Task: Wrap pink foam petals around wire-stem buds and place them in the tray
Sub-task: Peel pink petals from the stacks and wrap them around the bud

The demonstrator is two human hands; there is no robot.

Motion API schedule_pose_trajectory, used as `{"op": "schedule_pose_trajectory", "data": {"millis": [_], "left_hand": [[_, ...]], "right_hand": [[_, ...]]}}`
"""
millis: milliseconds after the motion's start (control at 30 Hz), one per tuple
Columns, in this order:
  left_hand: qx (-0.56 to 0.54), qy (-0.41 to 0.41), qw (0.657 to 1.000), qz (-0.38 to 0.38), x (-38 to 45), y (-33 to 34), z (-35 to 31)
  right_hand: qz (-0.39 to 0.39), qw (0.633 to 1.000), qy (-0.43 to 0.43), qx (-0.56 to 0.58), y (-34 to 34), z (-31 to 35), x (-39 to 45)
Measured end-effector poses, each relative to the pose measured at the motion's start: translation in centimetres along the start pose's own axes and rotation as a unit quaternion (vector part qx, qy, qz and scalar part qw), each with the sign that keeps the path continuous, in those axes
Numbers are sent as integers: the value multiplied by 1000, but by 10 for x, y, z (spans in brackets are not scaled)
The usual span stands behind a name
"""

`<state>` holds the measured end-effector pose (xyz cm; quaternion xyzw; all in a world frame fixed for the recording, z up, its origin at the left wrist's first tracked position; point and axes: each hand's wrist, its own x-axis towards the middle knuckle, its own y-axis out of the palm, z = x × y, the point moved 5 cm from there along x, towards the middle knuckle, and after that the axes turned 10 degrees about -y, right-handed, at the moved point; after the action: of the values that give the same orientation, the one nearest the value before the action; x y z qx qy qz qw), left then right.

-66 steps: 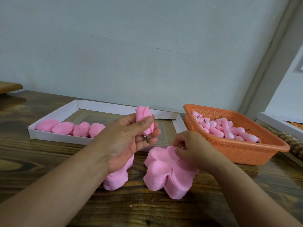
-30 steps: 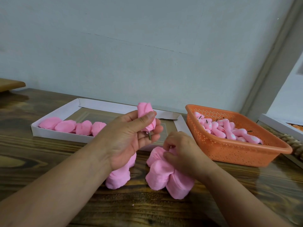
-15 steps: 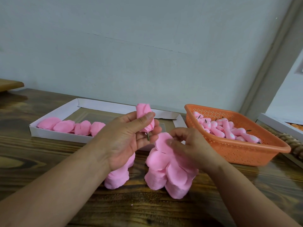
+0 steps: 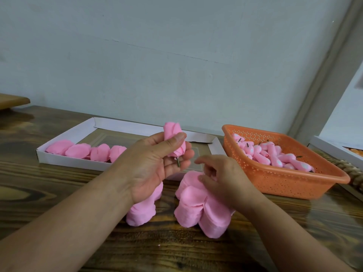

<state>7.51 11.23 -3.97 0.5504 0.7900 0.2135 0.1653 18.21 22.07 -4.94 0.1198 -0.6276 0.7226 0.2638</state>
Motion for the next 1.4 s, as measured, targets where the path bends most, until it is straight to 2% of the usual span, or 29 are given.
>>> {"op": "schedule_pose_trajectory", "data": {"millis": [67,167,233,333,533,767,967,1067,1200,1300,1400], "left_hand": [[-2,-1,1000,-1,0,0,-1],[-3,-3,1000,0,-1,0,-1],[-2,-3,1000,0,-1,0,-1],[0,-3,1000,2,-1,1,-1],[1,-4,1000,0,0,0,1],[6,-6,1000,-5,1,0,2],[12,-3,1000,-9,2,-1,3],[15,-3,1000,-9,3,-2,4],[12,-12,1000,-13,5,-5,6],[22,-57,998,-3,6,-7,12],[29,-125,991,24,5,-4,21]], "right_hand": [[10,999,-19,47,-8,7,0],[108,983,-29,148,-10,17,-2],[163,974,-34,153,-8,21,-4],[199,969,-40,137,-4,23,-5],[199,965,-50,165,-5,22,-5],[202,965,-77,147,-3,22,-5],[198,964,-32,174,-2,17,-6],[160,962,-6,220,-6,12,-5],[42,955,75,284,-15,-10,-3],[-26,942,115,314,-19,-20,-3],[-96,949,95,285,-26,-14,-2]]}}
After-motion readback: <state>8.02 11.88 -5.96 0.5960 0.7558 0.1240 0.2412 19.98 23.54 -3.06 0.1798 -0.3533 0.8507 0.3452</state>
